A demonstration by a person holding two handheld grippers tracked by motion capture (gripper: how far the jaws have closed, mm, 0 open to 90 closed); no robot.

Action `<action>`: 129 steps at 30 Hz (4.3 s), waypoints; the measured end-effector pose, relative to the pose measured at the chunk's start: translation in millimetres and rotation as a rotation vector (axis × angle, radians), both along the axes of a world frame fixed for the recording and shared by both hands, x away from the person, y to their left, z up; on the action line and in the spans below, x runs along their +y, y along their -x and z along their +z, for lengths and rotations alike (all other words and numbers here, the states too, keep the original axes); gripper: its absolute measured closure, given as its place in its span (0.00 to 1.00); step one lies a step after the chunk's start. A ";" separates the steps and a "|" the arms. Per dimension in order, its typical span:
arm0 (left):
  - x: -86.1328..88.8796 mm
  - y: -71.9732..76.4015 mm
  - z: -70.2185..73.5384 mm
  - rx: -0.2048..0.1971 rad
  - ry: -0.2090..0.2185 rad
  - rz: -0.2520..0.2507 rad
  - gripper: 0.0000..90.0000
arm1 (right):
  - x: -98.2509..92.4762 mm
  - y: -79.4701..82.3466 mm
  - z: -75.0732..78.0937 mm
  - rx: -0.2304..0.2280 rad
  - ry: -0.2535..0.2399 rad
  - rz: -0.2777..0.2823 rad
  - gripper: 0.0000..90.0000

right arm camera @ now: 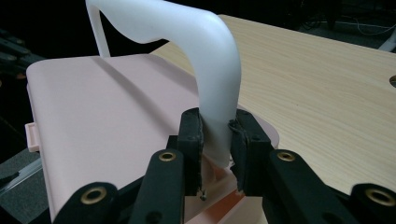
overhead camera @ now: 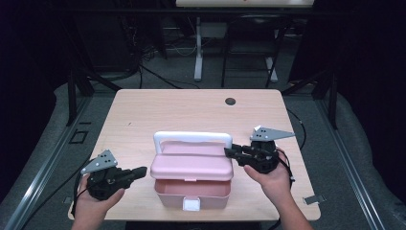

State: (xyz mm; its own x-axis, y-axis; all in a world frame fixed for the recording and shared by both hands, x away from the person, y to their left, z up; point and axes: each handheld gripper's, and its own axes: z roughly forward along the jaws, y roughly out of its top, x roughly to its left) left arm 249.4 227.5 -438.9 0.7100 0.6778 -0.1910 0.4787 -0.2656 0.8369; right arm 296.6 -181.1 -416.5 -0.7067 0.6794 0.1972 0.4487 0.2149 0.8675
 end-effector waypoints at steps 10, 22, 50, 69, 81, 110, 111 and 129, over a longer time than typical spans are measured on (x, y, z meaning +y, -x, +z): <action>-17.1 1.5 -11.0 0.037 -0.015 -0.059 1.00 | 0.4 -2.8 2.0 0.000 0.009 0.007 0.83; -32.1 -8.3 -7.2 0.045 -0.025 -0.105 1.00 | -1.0 -3.6 0.3 0.003 -0.005 0.008 0.83; -40.2 -13.4 4.0 0.040 -0.036 -0.117 1.00 | -34.2 27.7 -1.1 -0.042 -0.034 -0.106 0.78; -43.9 -17.1 21.3 0.016 -0.035 -0.122 1.00 | -9.8 60.3 -54.4 0.049 0.023 -0.111 0.64; -43.6 -19.5 24.1 0.024 -0.033 -0.126 1.00 | 0.7 54.9 -66.3 0.065 0.092 -0.123 0.61; -48.6 -26.0 38.8 -0.001 -0.021 -0.112 1.00 | -0.4 41.0 -66.9 0.068 0.096 -0.097 0.74; -48.6 -26.0 38.8 -0.001 -0.021 -0.112 1.00 | -0.4 41.0 -66.9 0.068 0.096 -0.097 0.74; -48.2 -33.2 43.4 -0.020 -0.006 -0.096 1.00 | 10.3 54.2 -60.1 0.005 0.088 0.030 0.98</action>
